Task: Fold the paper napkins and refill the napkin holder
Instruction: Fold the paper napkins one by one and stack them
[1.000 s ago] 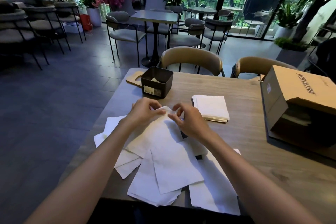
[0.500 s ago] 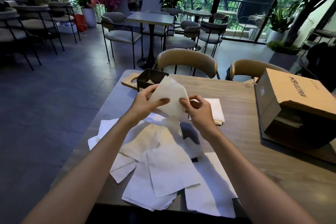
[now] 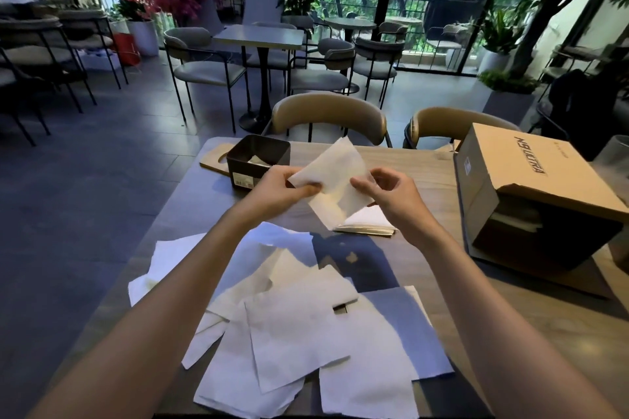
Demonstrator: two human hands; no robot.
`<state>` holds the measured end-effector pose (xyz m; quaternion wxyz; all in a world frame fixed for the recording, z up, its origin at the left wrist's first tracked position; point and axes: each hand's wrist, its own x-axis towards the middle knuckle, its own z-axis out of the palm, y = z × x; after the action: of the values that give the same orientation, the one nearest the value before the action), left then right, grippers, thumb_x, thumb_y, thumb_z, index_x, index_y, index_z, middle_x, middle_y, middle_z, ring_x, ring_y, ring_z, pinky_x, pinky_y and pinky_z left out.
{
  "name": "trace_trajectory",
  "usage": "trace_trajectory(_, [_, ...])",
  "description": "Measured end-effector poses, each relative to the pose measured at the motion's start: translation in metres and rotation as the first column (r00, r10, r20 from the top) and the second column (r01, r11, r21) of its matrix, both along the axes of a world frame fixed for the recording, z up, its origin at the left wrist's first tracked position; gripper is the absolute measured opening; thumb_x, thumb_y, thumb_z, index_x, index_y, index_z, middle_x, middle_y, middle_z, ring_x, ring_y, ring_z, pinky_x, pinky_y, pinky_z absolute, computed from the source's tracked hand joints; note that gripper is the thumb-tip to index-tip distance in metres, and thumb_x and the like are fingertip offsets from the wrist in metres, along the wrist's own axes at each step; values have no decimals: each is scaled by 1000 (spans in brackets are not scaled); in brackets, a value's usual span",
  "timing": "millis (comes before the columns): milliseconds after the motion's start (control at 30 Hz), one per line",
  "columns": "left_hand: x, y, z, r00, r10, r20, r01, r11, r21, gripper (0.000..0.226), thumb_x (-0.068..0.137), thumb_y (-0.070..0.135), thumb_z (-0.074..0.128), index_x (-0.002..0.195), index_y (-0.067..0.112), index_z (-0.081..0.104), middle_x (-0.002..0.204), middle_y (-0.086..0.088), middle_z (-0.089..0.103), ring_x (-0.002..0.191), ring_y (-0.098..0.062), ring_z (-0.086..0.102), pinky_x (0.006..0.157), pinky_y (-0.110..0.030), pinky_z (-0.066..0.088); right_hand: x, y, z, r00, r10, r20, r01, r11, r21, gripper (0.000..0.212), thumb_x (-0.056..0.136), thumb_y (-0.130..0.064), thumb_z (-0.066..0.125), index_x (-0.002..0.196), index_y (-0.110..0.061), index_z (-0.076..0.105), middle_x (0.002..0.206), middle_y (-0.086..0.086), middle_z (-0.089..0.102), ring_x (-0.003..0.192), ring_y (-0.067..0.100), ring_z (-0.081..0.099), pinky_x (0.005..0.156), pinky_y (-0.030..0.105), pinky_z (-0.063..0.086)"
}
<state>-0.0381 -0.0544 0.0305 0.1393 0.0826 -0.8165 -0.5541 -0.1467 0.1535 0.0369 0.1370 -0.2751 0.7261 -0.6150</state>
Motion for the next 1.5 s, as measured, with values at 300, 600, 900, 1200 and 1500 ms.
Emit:
trace_trajectory(300, [-45, 48, -19, 978, 210, 9, -208, 958, 199, 26, 89, 18, 74, 107, 0, 71, 80, -5, 72, 54, 0, 63, 52, -12, 47, -23, 21, -11, 974, -225, 22, 225, 974, 1, 20, 96, -19, 68, 99, 1, 69, 87, 14, 67, 78, 18, 60, 55, 21, 49])
trace_trajectory(600, [-64, 55, -12, 983, 65, 174, -112, 954, 277, 46, 85, 11, 76, 128, 15, 59, 107, -2, 72, 88, -13, 69, 75, -28, 55, -35, 24, -41, 885, -398, 240, 392, 917, 76, 19, 92, -23, 72, 88, -5, 67, 88, 17, 71, 72, 23, 64, 67, 39, 52])
trace_trajectory(900, [-87, 43, -39, 958, 285, 41, -286, 958, 4, 47, 83, 12, 80, 127, 13, 65, 103, -4, 72, 98, -17, 68, 74, -25, 55, -42, 23, -62, 904, -409, -126, 426, 831, 358, 23, 89, -38, 65, 79, -18, 64, 84, 0, 68, 93, 26, 60, 88, 41, 41])
trace_trajectory(1200, [-88, 43, -60, 968, 250, 9, -235, 924, -300, 52, 84, 17, 79, 133, 14, 63, 110, -4, 69, 91, -21, 65, 81, -35, 56, -45, 21, -73, 885, -374, -278, 463, 775, 430, 15, 86, -37, 65, 86, -22, 61, 87, -3, 67, 96, 27, 58, 83, 34, 26])
trace_trajectory(1500, [-68, 35, -52, 979, 197, 48, -167, 916, -365, 60, 89, 29, 74, 143, 22, 50, 125, -2, 57, 102, -19, 60, 82, -29, 51, -33, 17, -62, 862, -341, -375, 457, 843, 283, 60, 85, -29, 79, 131, -22, 41, 111, 7, 60, 106, 25, 58, 98, 48, 47])
